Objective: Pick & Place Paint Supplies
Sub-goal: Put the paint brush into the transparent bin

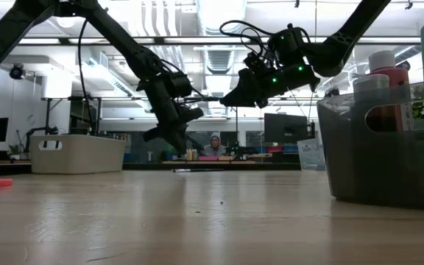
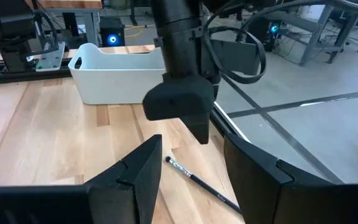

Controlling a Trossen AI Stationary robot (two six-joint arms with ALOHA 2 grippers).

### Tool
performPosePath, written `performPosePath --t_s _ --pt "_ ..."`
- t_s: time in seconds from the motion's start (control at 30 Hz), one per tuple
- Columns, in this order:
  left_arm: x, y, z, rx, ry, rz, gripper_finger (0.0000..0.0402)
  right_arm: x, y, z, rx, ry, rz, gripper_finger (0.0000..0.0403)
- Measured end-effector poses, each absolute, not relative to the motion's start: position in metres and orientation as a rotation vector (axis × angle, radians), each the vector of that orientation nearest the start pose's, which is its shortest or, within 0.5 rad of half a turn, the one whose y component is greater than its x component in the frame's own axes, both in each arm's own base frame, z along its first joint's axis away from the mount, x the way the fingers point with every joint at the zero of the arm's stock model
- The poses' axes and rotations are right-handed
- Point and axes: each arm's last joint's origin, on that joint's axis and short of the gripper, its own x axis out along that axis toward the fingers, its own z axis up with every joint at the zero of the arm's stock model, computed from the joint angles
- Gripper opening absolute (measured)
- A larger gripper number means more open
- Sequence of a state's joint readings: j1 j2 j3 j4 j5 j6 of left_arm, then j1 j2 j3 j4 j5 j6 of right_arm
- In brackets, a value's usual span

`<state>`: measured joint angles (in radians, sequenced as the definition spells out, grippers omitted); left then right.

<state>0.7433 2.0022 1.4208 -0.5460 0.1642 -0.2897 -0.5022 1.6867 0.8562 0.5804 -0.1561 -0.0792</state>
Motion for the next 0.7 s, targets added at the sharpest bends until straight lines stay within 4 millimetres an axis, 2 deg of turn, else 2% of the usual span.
performPosePath --t_s 0.1,0.3,0.53,0.7 --pt "0.307 0.274 0.164 -0.763 0.972 0.666 0.0000 0.312 -0.166 0.201 0.001 0.252 -0.334 0.0170" --pt "0.312 0.281 0.131 -0.831 1.046 0.638 0.0000 0.312 -0.166 0.201 0.001 0.251 -0.334 0.0170" --pt "0.317 0.285 0.126 -0.861 1.051 0.605 0.0000 0.312 -0.166 0.201 0.001 0.252 -0.334 0.0170" --pt "0.323 0.277 0.126 -0.860 1.060 0.592 0.0000 0.312 -0.166 0.201 -0.002 0.252 -0.334 0.0170"
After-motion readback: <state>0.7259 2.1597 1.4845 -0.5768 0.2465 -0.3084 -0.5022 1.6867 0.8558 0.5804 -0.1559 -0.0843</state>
